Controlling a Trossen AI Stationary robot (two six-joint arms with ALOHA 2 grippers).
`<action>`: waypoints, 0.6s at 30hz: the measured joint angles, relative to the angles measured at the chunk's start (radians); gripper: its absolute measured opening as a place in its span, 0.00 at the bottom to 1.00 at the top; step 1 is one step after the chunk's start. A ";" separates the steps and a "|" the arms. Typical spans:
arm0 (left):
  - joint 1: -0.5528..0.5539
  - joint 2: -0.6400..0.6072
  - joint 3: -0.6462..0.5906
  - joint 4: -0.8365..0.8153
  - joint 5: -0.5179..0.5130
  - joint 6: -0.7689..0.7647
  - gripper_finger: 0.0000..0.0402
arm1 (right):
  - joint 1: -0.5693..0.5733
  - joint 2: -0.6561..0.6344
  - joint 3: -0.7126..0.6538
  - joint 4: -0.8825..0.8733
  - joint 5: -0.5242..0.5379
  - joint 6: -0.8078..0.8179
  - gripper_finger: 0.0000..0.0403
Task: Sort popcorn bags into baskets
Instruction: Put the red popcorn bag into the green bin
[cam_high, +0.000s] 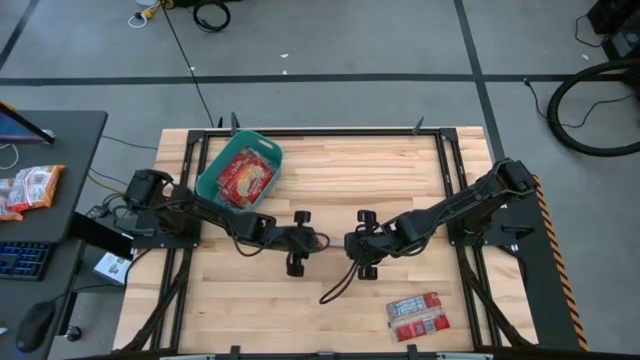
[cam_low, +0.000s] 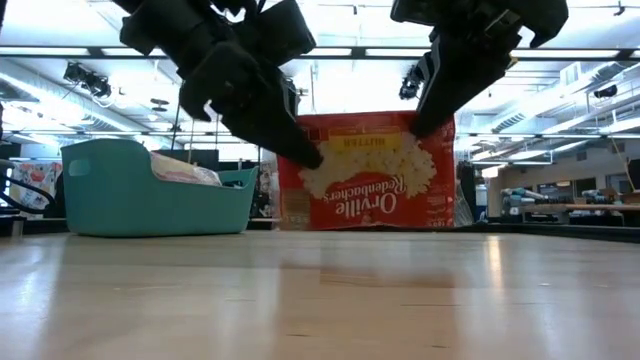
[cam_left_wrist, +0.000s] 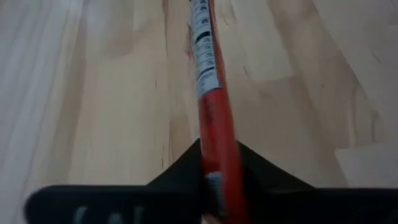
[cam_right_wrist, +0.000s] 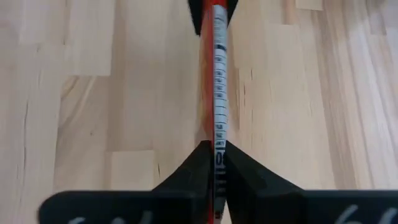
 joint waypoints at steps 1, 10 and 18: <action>0.006 -0.009 0.000 -0.015 0.015 -0.015 0.14 | 0.000 0.000 0.000 0.002 0.000 -0.002 0.12; 0.058 -0.075 -0.001 -0.176 0.065 -0.105 0.09 | 0.001 -0.092 0.000 -0.054 0.140 0.005 0.33; 0.093 -0.203 -0.054 -0.233 0.064 -0.191 0.08 | 0.001 -0.214 -0.085 -0.042 0.235 -0.002 0.39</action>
